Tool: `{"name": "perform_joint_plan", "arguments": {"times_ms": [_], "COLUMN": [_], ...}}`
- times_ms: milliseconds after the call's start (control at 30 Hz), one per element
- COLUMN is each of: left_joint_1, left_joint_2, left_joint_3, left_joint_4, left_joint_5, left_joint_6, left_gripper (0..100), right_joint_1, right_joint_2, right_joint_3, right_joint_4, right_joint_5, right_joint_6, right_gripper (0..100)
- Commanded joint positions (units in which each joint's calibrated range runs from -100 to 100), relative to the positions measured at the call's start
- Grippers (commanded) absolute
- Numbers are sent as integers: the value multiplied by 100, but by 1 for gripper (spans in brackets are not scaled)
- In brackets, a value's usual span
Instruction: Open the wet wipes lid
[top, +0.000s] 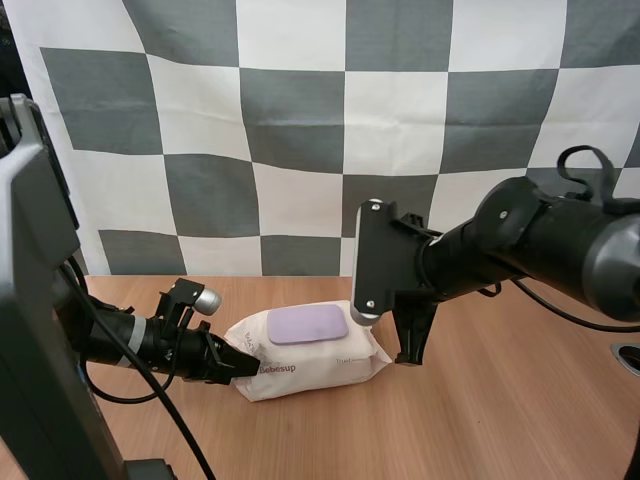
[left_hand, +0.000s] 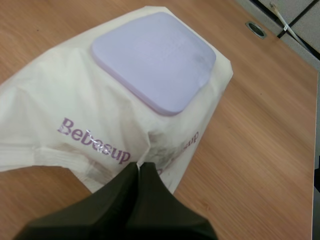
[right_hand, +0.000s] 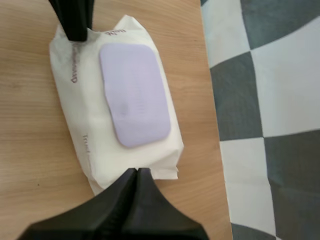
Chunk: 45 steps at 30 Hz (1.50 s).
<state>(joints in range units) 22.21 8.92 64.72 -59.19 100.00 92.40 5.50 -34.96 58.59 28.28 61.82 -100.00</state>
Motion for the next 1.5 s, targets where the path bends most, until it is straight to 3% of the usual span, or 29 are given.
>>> {"name": "perform_joint_plan", "arguments": {"times_ms": [0,67,200,333,900,1467], "left_joint_1": [-4,-4,-4,-4,-4,-4], "left_joint_2": [-5,-5,-5,-5,-5,-5], "left_joint_3": [-3,-3,-3,-3,-3,-3], "left_joint_4": [2,2,2,2,15,-8], "left_joint_5": [0,0,0,0,0,0], "left_joint_6": [100,100,100,100,100,100], "left_gripper": [0,0,0,0,0,0], "right_joint_1": [174,318,600,810,849,865], "right_joint_2": [186,324,629,1007,2004,2181], "right_joint_3": [0,0,0,0,0,-12], "right_joint_4": [2,2,13,13,485,996], "right_joint_5": [42,130,168,107,-1545,-2009], "right_joint_6": [0,0,0,0,0,0], "right_gripper": [0,3,29,41,46,46]}}
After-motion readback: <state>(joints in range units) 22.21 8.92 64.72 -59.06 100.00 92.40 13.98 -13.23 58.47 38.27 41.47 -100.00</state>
